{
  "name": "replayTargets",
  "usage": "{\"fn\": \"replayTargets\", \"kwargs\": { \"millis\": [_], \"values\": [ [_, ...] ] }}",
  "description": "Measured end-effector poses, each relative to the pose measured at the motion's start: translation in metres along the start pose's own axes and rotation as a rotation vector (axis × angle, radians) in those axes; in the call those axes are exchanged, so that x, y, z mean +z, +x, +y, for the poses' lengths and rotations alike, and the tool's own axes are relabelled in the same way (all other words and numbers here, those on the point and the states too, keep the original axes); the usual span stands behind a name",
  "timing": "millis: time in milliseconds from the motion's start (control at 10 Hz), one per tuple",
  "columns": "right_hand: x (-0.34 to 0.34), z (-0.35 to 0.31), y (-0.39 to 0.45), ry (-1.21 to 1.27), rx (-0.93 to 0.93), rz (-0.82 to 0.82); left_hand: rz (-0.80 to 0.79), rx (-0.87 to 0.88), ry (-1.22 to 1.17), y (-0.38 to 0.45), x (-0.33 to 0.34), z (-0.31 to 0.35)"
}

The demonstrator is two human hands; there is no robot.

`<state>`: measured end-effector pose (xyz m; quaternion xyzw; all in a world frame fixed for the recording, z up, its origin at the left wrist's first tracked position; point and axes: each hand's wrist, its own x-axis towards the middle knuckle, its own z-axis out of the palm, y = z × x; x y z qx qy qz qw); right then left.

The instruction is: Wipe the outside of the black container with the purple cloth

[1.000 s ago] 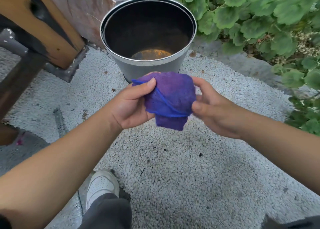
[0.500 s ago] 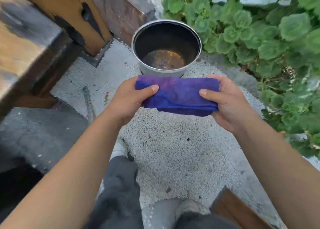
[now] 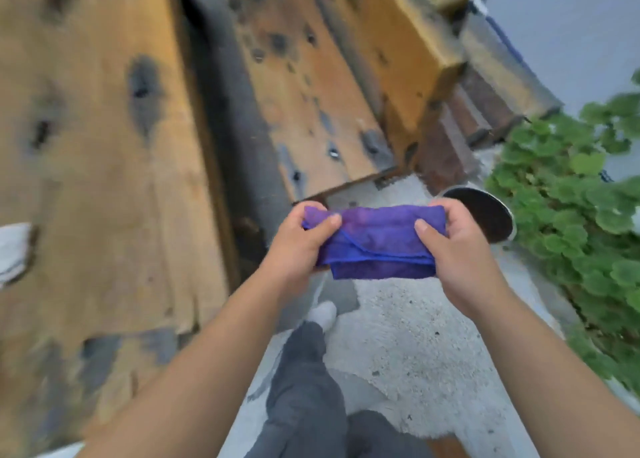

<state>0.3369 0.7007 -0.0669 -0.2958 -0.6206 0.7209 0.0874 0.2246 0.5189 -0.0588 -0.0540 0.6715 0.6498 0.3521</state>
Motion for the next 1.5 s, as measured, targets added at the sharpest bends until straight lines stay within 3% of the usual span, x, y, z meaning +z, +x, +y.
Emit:
{"fn": "replayTargets", "kwargs": {
  "millis": [100,300,400,500,700,800,1000,1200,1300,1500],
  "values": [
    [0.074,-0.031,-0.021,0.005,0.004,-0.103,0.137,-0.008,-0.03,-0.054,-0.069,0.029],
    [0.222,-0.062,-0.048,-0.037,0.041,-0.313,0.181,-0.153,-0.26,-0.129,-0.212,0.059],
    [0.283,-0.064,-0.051,-0.107,0.037,-0.366,0.162,-0.198,-0.229,-0.138,-0.274,0.056],
    [0.337,-0.058,-0.044,-0.169,0.043,-0.378,0.171,-0.213,-0.256,-0.124,-0.329,0.054],
    [0.433,-0.021,-0.009,-0.347,0.075,-0.275,0.307,-0.113,0.04,-0.064,-0.426,0.055],
    [0.461,-0.004,0.014,-0.54,0.079,-0.201,0.313,-0.053,0.153,-0.036,-0.46,0.059],
    [0.497,0.008,0.063,-0.672,0.013,-0.058,0.333,-0.057,0.151,0.025,-0.486,0.064],
    [0.518,0.031,0.124,-0.731,0.022,-0.081,0.411,-0.019,0.334,0.086,-0.5,0.063],
    [0.525,0.044,0.135,-0.839,0.046,-0.073,0.404,-0.125,0.342,0.099,-0.508,0.053],
    [0.509,0.053,0.146,-1.09,0.11,0.032,0.481,-0.14,0.723,0.1,-0.514,0.041]
  ]
}}
